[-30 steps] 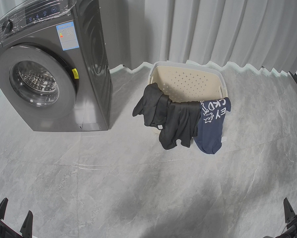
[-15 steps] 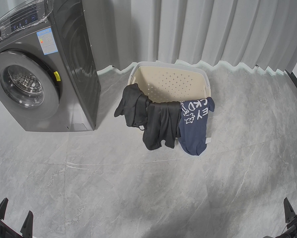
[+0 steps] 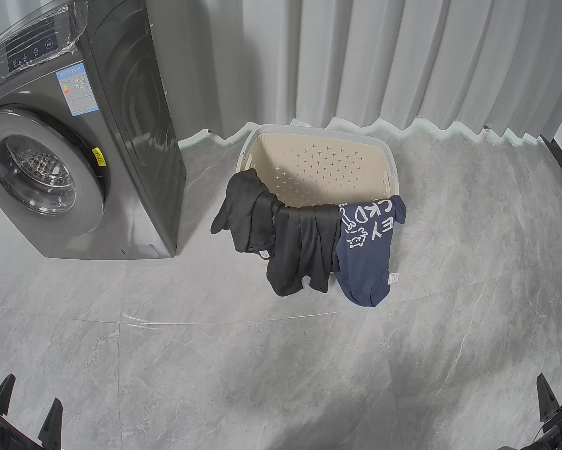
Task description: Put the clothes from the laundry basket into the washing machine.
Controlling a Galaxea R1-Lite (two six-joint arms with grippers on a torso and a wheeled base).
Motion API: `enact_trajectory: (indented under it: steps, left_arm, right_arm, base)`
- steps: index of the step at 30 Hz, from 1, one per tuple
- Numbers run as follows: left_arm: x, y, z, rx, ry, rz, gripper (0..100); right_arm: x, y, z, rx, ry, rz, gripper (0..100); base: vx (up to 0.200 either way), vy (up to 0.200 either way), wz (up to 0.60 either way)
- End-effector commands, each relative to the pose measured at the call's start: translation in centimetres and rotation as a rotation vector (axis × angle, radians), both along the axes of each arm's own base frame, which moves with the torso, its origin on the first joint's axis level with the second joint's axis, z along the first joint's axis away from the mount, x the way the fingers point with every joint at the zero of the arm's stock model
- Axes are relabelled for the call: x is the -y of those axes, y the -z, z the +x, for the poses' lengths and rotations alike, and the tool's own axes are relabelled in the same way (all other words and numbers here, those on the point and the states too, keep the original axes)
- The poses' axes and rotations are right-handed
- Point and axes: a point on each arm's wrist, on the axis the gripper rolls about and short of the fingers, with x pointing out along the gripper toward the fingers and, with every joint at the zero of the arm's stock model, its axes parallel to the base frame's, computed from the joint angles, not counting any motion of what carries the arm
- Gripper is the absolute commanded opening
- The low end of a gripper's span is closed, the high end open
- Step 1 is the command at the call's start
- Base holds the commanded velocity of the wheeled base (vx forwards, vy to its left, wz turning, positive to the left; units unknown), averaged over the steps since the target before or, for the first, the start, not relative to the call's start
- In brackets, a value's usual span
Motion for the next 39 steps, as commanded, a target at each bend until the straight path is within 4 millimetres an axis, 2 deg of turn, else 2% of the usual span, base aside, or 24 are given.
enact_trajectory:
  steps: [1,8,23,32,39]
  left_arm:
    - [0.0,0.47,0.06,-0.01,0.001,-0.001,100]
    - [-0.01,0.46,0.06,-0.008,-0.002,-0.003,100]
    - [-0.02,0.47,0.06,-0.01,-0.009,-0.007,100]
    - [-0.02,0.47,0.06,-0.01,-0.009,-0.007,100]
    - [-0.02,0.47,0.06,-0.01,-0.01,-0.007,100]
  right_arm:
    - [0.0,0.51,0.05,-0.007,0.0,0.0,100]
    - [0.0,0.51,0.05,-0.007,0.0,0.0,100]
    - [0.0,0.51,0.05,-0.007,0.001,0.0,100]
    - [0.0,0.51,0.05,-0.007,0.001,0.0,100]
    - [0.0,0.51,0.05,-0.007,0.001,0.0,100]
  base:
    - [0.2,0.0,0.0]
    - [0.029,0.0,0.0]
    - [0.0,-0.2,0.0]
    - [0.0,0.0,0.0]
    - [0.2,0.0,0.0]
